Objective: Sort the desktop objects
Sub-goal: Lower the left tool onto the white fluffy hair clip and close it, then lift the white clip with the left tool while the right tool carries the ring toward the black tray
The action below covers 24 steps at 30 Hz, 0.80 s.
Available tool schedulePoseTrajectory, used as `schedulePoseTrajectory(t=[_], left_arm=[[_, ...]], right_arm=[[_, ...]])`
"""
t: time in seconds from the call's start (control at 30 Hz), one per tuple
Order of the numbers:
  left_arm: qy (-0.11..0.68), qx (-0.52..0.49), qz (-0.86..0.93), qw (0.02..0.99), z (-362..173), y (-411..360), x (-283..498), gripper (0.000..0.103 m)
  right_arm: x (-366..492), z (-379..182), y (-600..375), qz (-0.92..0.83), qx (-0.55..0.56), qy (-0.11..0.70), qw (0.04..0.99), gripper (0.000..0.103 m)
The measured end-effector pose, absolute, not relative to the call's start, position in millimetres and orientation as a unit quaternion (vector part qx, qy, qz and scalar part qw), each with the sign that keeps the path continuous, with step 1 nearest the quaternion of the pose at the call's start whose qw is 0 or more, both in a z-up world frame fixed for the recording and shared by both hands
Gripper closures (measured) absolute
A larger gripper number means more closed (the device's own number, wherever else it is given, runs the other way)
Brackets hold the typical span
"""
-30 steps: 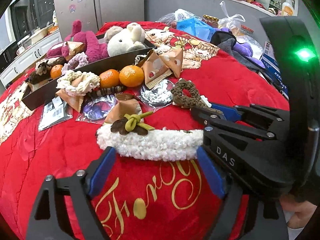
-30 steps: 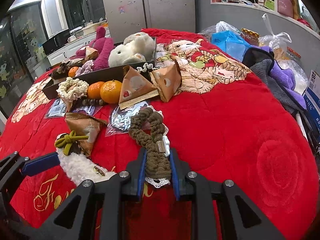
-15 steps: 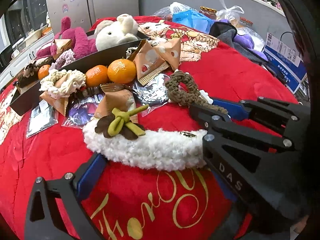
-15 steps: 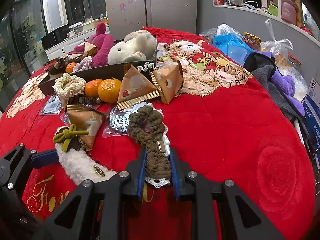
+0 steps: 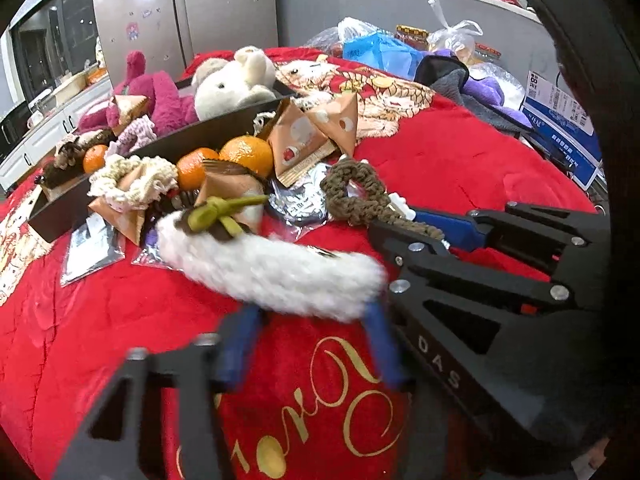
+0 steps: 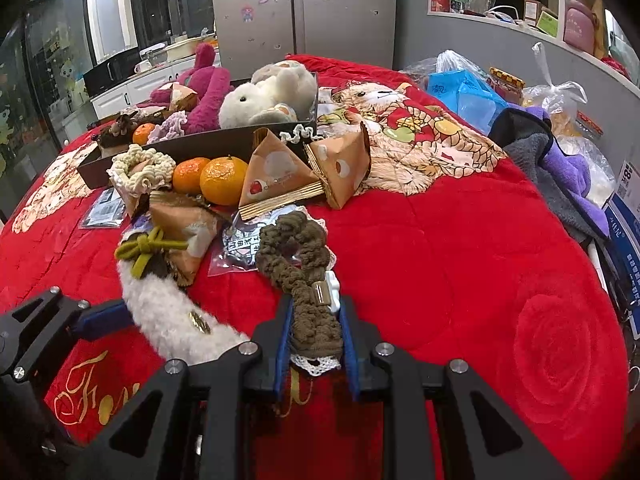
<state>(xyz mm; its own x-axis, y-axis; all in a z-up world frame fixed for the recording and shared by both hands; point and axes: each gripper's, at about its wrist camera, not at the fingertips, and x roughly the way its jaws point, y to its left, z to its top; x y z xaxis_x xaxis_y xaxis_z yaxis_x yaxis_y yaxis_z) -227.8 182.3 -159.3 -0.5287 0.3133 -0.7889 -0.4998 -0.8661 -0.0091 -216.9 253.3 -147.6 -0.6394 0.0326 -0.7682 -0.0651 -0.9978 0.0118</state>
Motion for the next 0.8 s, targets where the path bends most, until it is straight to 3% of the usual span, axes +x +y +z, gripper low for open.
schedulePoseTrajectory(t=[0.07, 0.1, 0.33, 0.4, 0.8], left_arm=[[0.102, -0.428, 0.866, 0.239, -158, 179, -228, 0.067], [0.100, -0.429, 0.866, 0.238, -158, 178, -228, 0.076], [0.081, -0.432, 0.865, 0.241, -154, 166, -225, 0.079], [0.078, -0.430, 0.866, 0.241, -151, 163, -222, 0.086], [0.065, -0.388, 0.891, 0.228, -118, 137, -203, 0.093]], right_arm=[[-216, -146, 253, 0.907, -0.420, 0.026, 0.024, 0.080], [-215, -145, 252, 0.908, -0.418, 0.029, 0.023, 0.080], [-210, -135, 242, 0.914, -0.405, 0.019, 0.020, 0.081], [-208, -131, 240, 0.916, -0.401, 0.017, 0.020, 0.081], [-189, -94, 226, 0.931, -0.366, -0.002, 0.020, 0.081]])
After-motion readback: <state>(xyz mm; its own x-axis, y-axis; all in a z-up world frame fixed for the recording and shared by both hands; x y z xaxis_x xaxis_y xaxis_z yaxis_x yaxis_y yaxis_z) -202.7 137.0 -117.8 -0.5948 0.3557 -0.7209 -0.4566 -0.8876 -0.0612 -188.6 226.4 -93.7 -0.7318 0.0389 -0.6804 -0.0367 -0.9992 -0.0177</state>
